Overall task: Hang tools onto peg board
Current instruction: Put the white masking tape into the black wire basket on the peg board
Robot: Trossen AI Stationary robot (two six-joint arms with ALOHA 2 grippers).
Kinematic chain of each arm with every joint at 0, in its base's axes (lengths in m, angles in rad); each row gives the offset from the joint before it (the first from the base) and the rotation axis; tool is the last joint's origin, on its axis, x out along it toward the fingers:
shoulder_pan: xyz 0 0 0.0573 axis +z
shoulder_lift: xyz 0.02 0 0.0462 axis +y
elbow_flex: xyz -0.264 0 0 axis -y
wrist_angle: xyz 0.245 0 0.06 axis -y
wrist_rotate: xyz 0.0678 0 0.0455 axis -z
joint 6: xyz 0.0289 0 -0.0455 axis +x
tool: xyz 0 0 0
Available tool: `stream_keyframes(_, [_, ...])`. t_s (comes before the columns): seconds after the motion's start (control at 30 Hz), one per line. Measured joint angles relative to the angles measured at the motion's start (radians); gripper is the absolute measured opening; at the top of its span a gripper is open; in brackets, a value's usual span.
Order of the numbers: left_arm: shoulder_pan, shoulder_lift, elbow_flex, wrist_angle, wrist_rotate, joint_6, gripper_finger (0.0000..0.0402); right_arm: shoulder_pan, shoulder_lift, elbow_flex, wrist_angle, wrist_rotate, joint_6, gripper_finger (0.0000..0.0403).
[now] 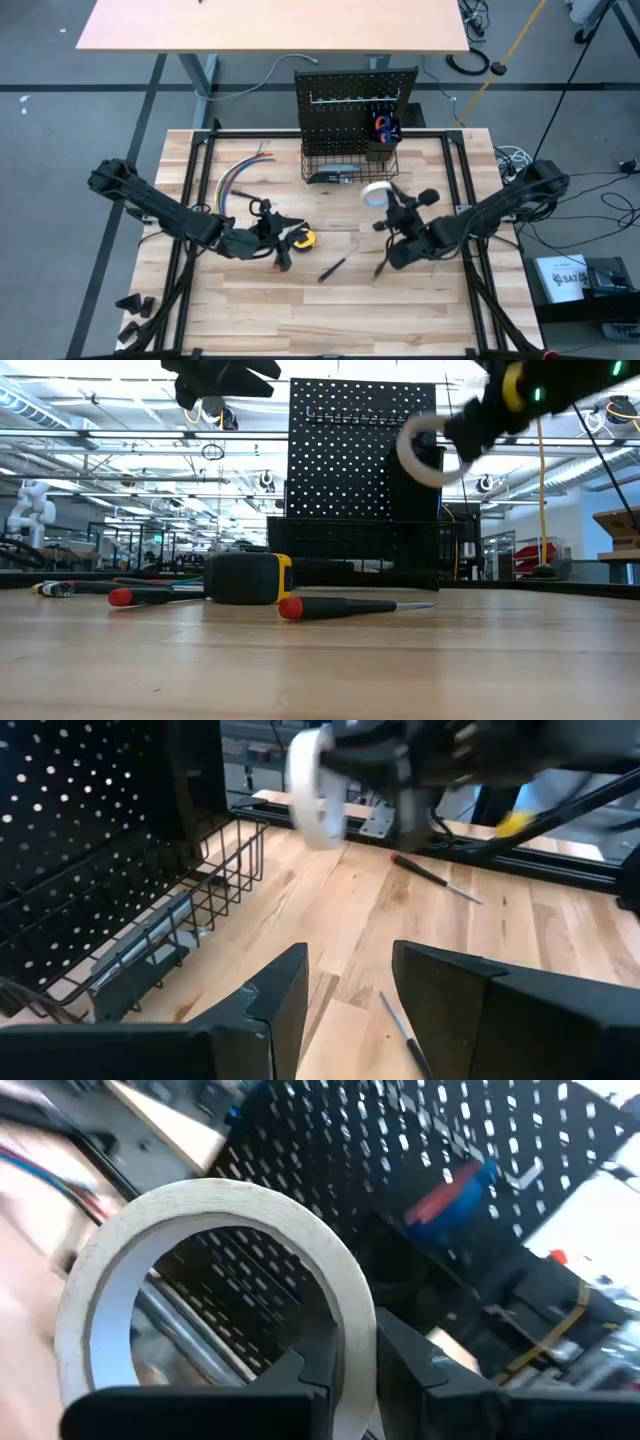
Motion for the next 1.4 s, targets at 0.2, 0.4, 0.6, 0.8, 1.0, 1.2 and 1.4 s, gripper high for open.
stream_keyframes(0.2, [0.001,0.0,0.0,0.003,0.001,0.0,0.0153,-0.129,-0.011,-0.112,0.002,-0.002,0.045,0.0033])
stream_keyframes(0.4, [0.001,0.0,0.0,0.003,0.001,0.008,0.0153,-0.259,-0.011,-0.127,0.0,-0.001,0.025,0.0033])
stream_keyframes(0.6, [0.001,0.0,0.0,0.003,0.001,0.028,0.0154,-0.301,-0.011,-0.126,-0.028,0.002,-0.13,0.0033])
stream_keyframes(0.8, [0.008,0.0,0.0,0.004,-0.001,0.056,0.0154,-0.196,-0.011,-0.125,-0.035,-0.009,-0.239,0.0033])
stream_keyframes(1.0, [0.043,0.0,0.0,0.008,-0.002,0.061,0.0154,-0.125,-0.044,-0.113,0.14,-0.22,-0.441,0.0033])
stream_keyframes(1.2, [0.073,0.0,0.0,0.014,-0.005,0.063,0.0154,-0.149,-0.034,-0.112,0.7,-0.353,-0.937,0.0033])
stream_keyframes(1.4, [0.075,0.0,0.0,0.007,-0.006,0.081,0.0154,-0.24,-0.031,-0.112,0.838,-0.34,-1.198,0.0033])
